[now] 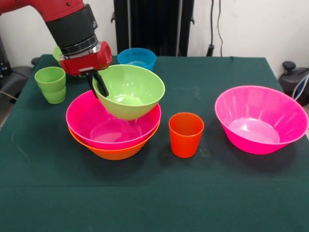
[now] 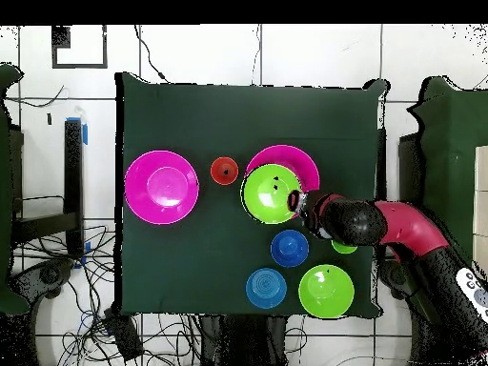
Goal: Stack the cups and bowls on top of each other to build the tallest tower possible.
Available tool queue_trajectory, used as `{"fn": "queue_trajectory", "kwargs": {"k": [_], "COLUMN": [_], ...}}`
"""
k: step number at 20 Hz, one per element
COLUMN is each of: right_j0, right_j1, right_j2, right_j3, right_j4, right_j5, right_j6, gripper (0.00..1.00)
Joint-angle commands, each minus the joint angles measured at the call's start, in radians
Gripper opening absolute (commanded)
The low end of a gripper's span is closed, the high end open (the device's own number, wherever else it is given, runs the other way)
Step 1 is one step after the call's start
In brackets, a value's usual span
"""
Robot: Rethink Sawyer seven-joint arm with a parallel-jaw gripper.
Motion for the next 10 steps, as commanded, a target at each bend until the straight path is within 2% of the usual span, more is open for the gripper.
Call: {"fn": "queue_trajectory", "kwargs": {"k": [1, 10], "right_j0": [0.005, -0.016], "right_j1": [0.033, 0.065], "right_j2": [0.003, 0.002], "right_j3": [-0.073, -0.115], "right_j4": [-0.068, -0.078], "right_j5": [0.061, 0.089], "right_j6": [-0.317, -0.38], "gripper": [0.0, 0.0]}}
